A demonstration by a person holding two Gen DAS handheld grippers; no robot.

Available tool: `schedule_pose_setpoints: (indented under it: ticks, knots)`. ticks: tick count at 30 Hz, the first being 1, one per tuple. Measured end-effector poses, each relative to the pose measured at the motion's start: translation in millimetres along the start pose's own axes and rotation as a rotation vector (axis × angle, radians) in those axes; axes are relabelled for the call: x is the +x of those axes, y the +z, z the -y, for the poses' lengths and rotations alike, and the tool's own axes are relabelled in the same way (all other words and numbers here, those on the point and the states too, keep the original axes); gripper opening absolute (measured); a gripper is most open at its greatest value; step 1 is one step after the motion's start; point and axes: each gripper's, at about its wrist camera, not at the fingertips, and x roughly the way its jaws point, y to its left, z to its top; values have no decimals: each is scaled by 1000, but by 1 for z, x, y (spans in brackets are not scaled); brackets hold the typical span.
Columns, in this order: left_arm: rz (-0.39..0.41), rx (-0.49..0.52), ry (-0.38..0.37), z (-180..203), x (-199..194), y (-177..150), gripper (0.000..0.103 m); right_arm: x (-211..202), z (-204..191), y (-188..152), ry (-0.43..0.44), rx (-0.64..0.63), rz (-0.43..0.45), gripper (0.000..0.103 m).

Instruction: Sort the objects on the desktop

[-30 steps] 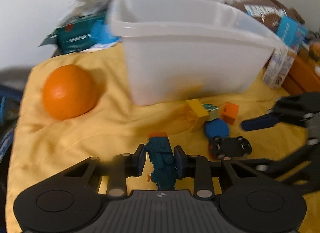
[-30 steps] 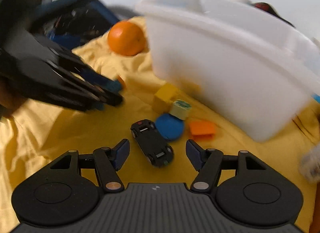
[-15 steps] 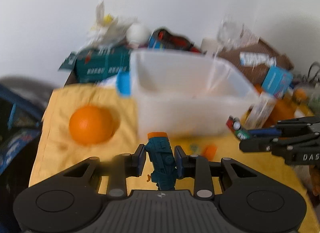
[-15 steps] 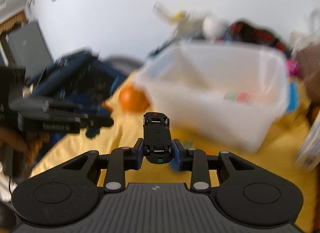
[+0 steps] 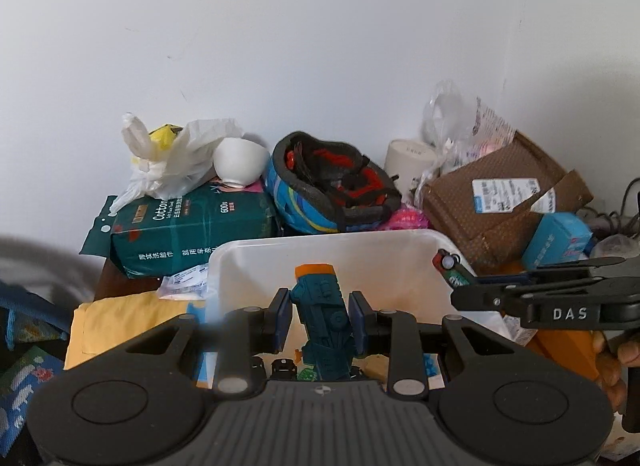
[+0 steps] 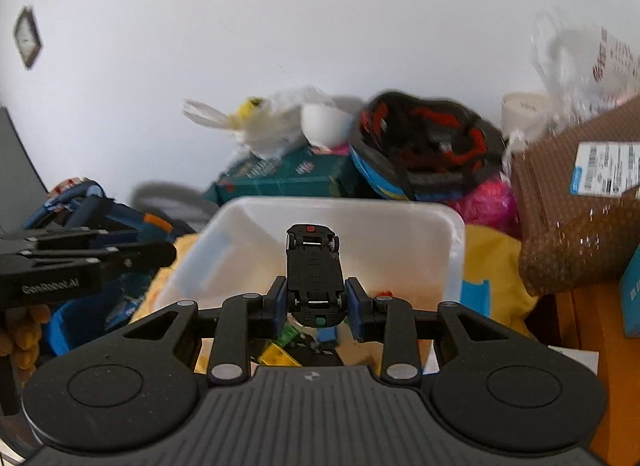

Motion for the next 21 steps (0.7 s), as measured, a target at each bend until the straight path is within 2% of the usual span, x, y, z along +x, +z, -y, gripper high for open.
schedule_pose_setpoints:
  ticks: [6, 7, 8, 9, 10, 12, 15, 18, 21]
  knots:
    - [-59, 7, 26, 5, 28, 12, 35, 12, 10, 2, -61, 29, -34, 36]
    - [-67, 12, 35, 6, 32, 13, 41, 12, 9, 3, -84, 18, -25, 40]
    - [-68, 18, 50, 7, 35, 15, 53, 12, 10, 5, -108, 9, -17, 49]
    - [-61, 25, 74, 7, 35, 16, 58, 12, 11, 5, -126, 6, -11, 65]
    - [-45, 28, 96, 7, 33, 14, 63, 9, 13, 4, -127, 6, 0, 66]
    - [-46, 20, 88, 5, 29, 8, 64, 4, 17, 0, -113, 20, 8, 66]
    - [-23, 30, 73, 4, 11, -18, 64, -17, 25, -15, -83, 77, 38, 66]
    - [-33, 44, 48, 7, -4, -63, 64, -42, 22, -42, -52, 71, 59, 66]
    - [-111, 62, 26, 12, 1, -114, 64, -56, 10, -80, -42, 10, 43, 66]
